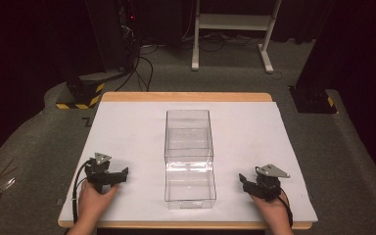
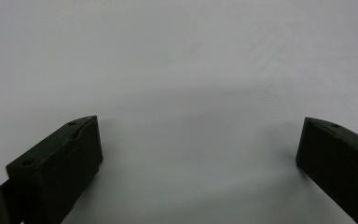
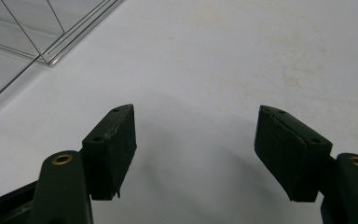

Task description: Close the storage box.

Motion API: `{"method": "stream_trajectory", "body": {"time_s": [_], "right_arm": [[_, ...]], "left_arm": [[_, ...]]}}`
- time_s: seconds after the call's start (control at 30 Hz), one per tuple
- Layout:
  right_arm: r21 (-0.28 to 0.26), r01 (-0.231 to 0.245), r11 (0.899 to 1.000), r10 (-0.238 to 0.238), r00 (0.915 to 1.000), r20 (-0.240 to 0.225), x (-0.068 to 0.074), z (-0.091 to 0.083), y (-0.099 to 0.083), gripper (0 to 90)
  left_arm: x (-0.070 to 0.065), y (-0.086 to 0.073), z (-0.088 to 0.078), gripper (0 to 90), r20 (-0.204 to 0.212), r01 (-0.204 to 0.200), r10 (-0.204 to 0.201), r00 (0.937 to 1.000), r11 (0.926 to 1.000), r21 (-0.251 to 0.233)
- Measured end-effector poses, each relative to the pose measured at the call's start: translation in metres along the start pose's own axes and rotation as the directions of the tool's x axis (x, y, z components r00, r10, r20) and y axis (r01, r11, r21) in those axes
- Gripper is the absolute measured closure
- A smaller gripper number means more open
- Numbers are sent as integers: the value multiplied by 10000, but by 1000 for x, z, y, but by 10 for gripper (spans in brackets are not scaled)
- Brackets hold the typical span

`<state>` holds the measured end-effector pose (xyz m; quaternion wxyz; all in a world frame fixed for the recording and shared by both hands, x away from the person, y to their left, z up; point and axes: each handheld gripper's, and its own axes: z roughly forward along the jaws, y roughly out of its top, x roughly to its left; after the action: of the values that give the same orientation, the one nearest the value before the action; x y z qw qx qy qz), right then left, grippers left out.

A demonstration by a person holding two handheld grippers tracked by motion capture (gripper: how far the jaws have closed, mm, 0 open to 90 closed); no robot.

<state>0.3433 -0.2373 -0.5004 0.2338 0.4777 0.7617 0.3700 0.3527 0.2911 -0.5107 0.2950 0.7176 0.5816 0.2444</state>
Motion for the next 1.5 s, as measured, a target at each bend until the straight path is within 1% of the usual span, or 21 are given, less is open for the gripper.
{"method": "stream_trajectory", "body": {"time_s": [0.47,0.6,0.7,0.9,1.17,1.33,1.37,1.5], "right_arm": [[21,8,10000,-8,10000,47,0,0,0,301],[10,-89,10000,89,10000,5,0,0,0,302],[-143,-83,9999,83,10000,-51,0,-2,0,301],[-275,-88,9996,86,9999,-65,1,-6,0,299],[-582,113,9982,-111,9999,37,2,-14,4,297],[-636,168,9978,-166,9999,37,4,-17,6,295],[-680,249,9974,-246,9997,55,6,-19,7,298],[-771,181,9969,-182,9998,-5,7,-22,8,309]], "left_arm": [[0,0,0,6,-35,-7,7,10000,10000,-5],[0,0,0,7,-47,-42,41,10000,10000,-17],[0,0,0,7,-46,-41,41,10000,10000,-17],[0,0,0,7,-49,-22,21,10000,10000,-14],[0,0,0,7,-43,-11,11,10000,10000,-8],[0,0,0,7,-47,-20,20,10000,10000,-9],[0,0,0,7,-46,-18,18,10000,10000,-10],[0,0,0,7,-42,-14,14,10000,10000,-5]]}}
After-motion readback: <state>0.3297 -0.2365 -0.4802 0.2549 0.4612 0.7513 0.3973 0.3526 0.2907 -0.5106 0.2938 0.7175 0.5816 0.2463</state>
